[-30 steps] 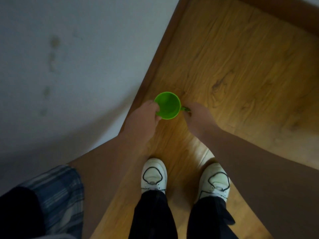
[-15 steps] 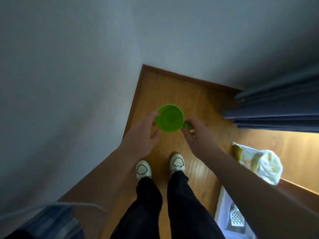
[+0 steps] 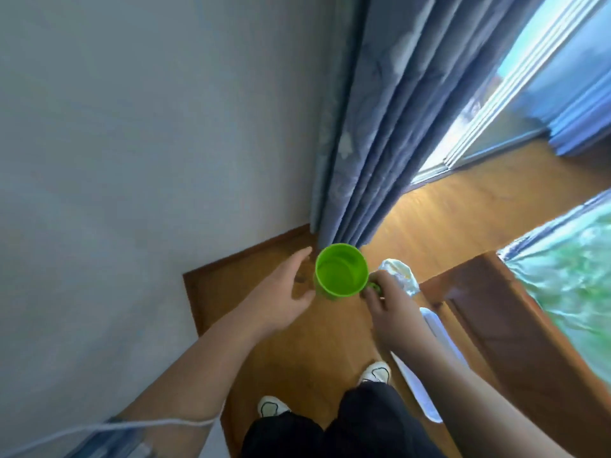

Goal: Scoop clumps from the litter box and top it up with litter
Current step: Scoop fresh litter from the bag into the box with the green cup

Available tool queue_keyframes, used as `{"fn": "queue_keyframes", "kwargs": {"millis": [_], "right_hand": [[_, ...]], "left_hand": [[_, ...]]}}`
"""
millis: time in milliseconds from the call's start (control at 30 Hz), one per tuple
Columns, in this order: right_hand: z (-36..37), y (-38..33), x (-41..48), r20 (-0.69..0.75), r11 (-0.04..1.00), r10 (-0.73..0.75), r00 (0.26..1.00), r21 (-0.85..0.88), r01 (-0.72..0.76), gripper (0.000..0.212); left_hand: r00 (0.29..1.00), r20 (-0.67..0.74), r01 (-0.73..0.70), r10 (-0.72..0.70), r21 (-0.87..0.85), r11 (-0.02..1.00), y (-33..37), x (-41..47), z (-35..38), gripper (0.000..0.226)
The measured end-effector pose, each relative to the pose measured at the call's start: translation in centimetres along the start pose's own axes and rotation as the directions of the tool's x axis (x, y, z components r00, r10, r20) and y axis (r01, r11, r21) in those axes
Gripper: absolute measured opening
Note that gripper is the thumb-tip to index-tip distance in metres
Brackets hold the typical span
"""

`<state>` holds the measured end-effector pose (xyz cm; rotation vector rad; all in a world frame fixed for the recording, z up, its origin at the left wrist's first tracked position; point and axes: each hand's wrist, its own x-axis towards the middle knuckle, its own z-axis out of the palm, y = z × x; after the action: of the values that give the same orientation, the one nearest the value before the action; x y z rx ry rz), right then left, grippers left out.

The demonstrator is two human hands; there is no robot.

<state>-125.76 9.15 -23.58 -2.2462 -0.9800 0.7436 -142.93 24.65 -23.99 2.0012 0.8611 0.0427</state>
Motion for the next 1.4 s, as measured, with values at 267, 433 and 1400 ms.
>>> {"fn": "queue_keyframes", "kwargs": {"millis": [267, 433, 1400], "right_hand": [[-11.9, 8.8, -1.2, -0.135, 0.98, 0.102, 0.986, 0.183, -0.076, 0.006], [-17.1, 15.9, 0.4, -0.086, 0.969, 0.168, 0.982, 0.199, -0.148, 0.007], [12.5, 53.5, 21.9, -0.156, 0.723, 0.61, 0.777, 0.511, -0.465, 0.019]], "left_hand": [[0.962, 0.27, -0.061, 0.038, 0.074, 0.995, 9.3, 9.0, 9.8, 0.072], [0.947, 0.314, -0.072, 0.072, -0.012, 0.997, 14.8, 15.9, 18.0, 0.057], [0.845, 0.515, -0.022, -0.147, 0.307, 0.952, -13.2, 44.9, 50.7, 0.056]]}}
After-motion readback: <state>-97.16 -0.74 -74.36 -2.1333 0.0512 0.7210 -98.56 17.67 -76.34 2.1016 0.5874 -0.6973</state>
